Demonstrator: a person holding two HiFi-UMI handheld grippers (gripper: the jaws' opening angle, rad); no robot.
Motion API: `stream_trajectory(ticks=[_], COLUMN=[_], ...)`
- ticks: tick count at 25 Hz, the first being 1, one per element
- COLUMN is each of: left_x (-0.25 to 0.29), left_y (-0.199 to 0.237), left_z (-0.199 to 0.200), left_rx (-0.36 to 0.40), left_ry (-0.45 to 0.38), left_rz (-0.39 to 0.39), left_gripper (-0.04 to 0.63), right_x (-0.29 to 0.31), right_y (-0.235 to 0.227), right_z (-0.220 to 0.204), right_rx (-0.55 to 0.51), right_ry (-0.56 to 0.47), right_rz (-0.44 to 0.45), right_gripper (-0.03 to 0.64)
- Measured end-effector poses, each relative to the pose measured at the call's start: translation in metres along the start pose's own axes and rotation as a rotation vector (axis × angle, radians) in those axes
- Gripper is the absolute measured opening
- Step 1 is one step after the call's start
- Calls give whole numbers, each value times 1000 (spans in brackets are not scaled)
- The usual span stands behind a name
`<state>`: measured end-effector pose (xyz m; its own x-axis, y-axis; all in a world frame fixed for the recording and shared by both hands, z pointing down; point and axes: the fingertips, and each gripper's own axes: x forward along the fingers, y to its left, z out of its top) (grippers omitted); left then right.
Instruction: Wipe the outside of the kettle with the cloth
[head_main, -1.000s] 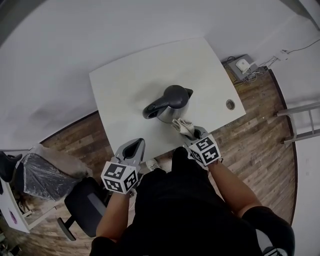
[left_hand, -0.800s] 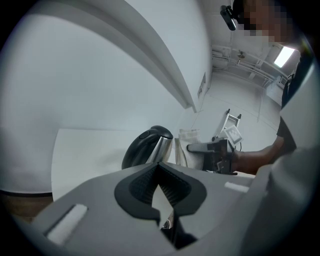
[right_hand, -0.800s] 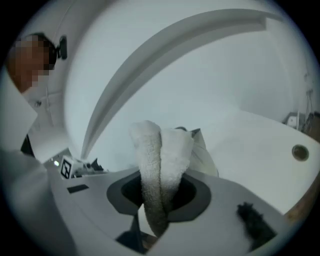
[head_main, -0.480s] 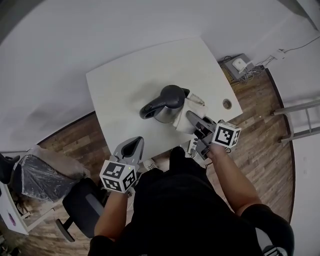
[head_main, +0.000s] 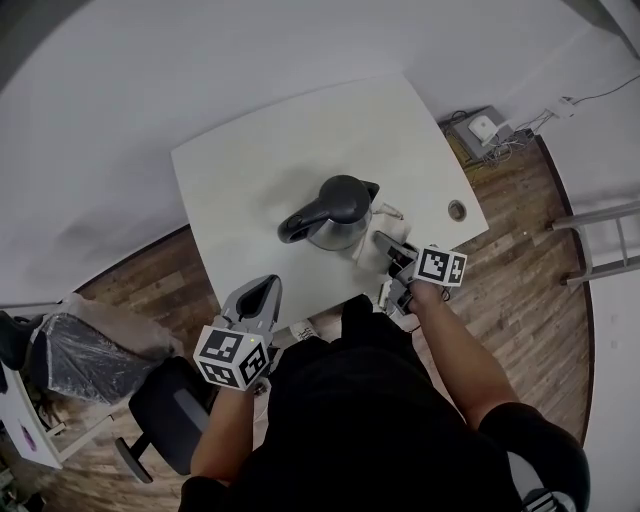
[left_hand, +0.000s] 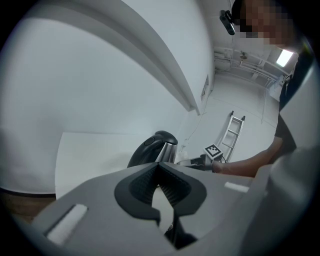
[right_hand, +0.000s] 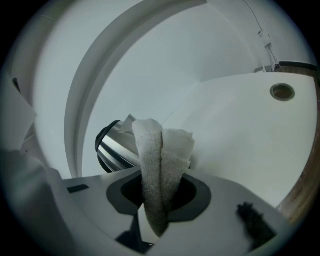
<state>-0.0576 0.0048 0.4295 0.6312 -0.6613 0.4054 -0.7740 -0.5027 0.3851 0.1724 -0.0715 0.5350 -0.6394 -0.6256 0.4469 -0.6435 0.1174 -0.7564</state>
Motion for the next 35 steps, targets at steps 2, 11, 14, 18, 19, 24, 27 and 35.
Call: stream_trajectory(ticks=[2,11,14,18,19,24,27,35], left_x=[0,-16,-11,3,8,35,50,70], left_y=[0,7,3,-22,-23,-34,-31,-21], left_z=[-2,-15,-17,-3,2,19,26,20], left_rx=[6,9,41,99,100,83,56,-15], left_ry=[9,35,45,34,26,-2,-9,-3], left_rz=[8,25,-5,-67,-67,-27,26,153], left_gripper=[6,6,6,7,6,6,6,6], right_x=[4,3,-7,-31,-33,-33,-21,12], right_y=[-17,-45,-15,34,44,70,56,11], right_z=[-6,-29,-11,32,44,72,73,65], right_rx=[24,76,86,30,7,-51,-67,-75], right_ry=[28,62,-8,-67,-69,19,106,286], right_rz=[-47,-123,-35,95,131,310,343,360], right_gripper=[95,95,95,95,95,95,95,95])
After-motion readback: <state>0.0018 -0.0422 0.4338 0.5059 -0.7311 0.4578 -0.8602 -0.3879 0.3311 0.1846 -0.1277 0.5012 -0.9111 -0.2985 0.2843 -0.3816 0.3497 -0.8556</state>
